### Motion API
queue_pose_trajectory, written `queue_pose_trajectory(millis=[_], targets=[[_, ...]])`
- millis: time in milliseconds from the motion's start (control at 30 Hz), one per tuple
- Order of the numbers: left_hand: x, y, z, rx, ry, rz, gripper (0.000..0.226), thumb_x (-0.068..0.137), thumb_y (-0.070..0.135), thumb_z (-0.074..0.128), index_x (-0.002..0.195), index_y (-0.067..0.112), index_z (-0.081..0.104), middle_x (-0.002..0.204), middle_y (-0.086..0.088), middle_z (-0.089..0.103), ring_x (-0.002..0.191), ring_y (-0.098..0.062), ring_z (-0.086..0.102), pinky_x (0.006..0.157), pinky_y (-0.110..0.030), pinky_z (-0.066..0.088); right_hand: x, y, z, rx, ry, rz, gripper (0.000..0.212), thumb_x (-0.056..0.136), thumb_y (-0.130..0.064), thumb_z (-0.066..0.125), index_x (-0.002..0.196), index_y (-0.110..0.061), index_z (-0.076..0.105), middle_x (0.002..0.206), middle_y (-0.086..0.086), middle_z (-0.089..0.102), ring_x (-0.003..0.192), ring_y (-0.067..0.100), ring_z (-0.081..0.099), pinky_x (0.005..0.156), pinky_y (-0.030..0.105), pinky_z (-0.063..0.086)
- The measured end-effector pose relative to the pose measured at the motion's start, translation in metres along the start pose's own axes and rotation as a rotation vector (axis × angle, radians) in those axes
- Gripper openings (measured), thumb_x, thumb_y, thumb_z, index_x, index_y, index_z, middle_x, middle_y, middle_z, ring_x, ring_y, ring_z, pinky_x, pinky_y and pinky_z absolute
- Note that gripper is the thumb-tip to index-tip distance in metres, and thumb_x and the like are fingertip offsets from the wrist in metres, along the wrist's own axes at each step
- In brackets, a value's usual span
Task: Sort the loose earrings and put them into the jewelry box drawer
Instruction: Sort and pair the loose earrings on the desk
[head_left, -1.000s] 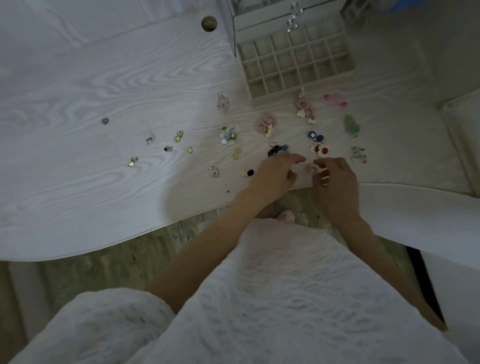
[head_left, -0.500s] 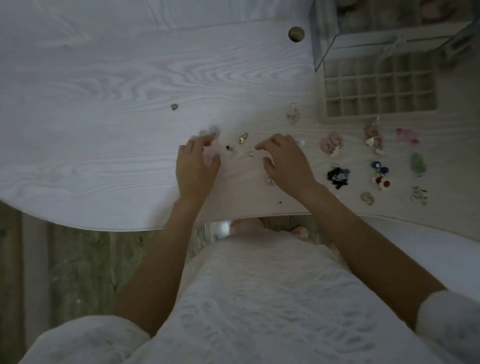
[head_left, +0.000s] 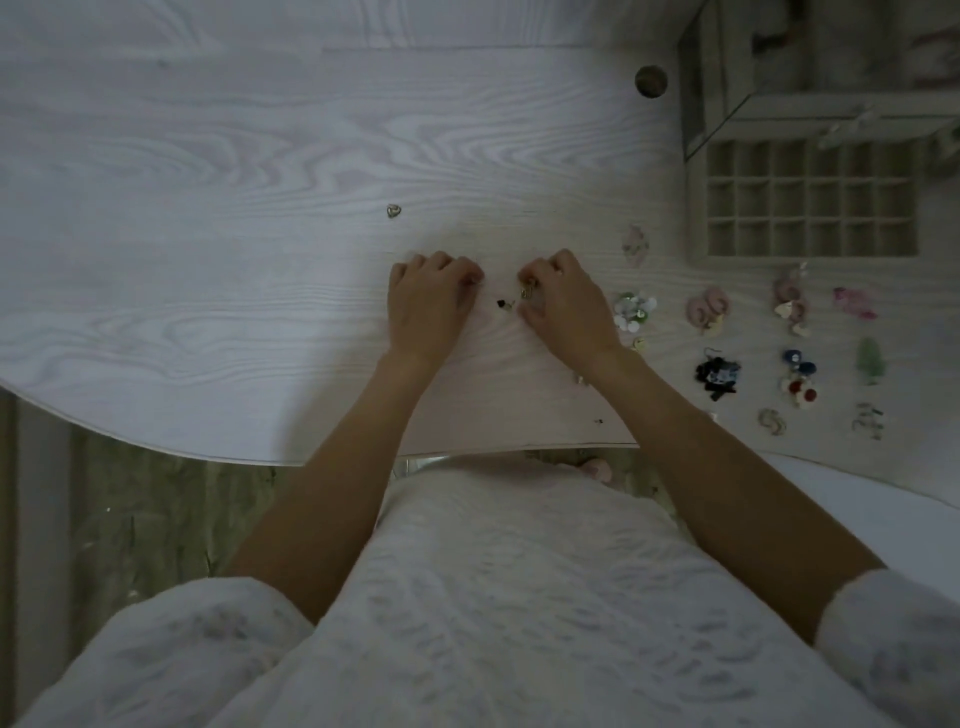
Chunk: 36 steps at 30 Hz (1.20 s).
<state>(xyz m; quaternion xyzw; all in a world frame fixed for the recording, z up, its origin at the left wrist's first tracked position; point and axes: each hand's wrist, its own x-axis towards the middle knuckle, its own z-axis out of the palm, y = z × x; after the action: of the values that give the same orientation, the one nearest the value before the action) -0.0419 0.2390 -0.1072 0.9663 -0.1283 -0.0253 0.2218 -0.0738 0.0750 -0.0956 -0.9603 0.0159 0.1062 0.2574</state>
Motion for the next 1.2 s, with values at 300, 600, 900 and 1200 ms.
queue_pose_trajectory(millis=[300, 600, 900, 1200], targets=[[-0.036, 0.001, 0.005, 0.04, 0.049, 0.079, 0.009, 0.082, 0.02, 0.064, 0.088, 0.022, 0.071, 0.082, 0.0, 0.067, 0.079, -0.025, 0.057, 0.071, -0.032, 0.035, -0.018, 0.016, -0.018, 0.087, 0.1, 0.085, 0.026, 0.085, -0.007, 0.058, 0.111, -0.005, 0.058, 0.109, 0.015, 0.052, 0.083, 0.021, 0.055, 0.076, 0.026, 0.041], [-0.046, 0.005, 0.01, 0.061, 0.121, 0.03, 0.008, 0.082, 0.02, 0.064, 0.087, 0.023, 0.07, 0.081, 0.001, 0.066, 0.079, -0.023, 0.055, 0.072, -0.031, 0.033, -0.018, 0.007, -0.012, 0.042, 0.101, -0.004, 0.023, 0.087, -0.01, 0.056, 0.11, -0.009, 0.062, 0.103, 0.013, 0.054, 0.084, 0.021, 0.054, 0.072, 0.026, 0.039], [-0.061, 0.007, 0.012, 0.019, 0.131, -0.015, 0.007, 0.081, 0.02, 0.065, 0.086, 0.022, 0.07, 0.082, 0.001, 0.068, 0.084, -0.022, 0.059, 0.071, -0.031, 0.037, 0.009, 0.009, -0.01, -0.053, 0.033, -0.067, 0.011, 0.083, -0.014, 0.061, 0.091, -0.011, 0.068, 0.098, 0.008, 0.059, 0.091, 0.025, 0.055, 0.069, 0.03, 0.04], [-0.071, 0.007, 0.015, -0.022, 0.138, -0.06, 0.007, 0.082, 0.021, 0.064, 0.086, 0.022, 0.07, 0.081, 0.002, 0.067, 0.074, -0.021, 0.058, 0.067, -0.028, 0.035, -0.006, 0.009, -0.009, 0.041, 0.168, -0.154, 0.006, 0.085, -0.008, 0.056, 0.085, -0.002, 0.057, 0.091, 0.014, 0.056, 0.081, 0.022, 0.048, 0.069, 0.022, 0.031]])
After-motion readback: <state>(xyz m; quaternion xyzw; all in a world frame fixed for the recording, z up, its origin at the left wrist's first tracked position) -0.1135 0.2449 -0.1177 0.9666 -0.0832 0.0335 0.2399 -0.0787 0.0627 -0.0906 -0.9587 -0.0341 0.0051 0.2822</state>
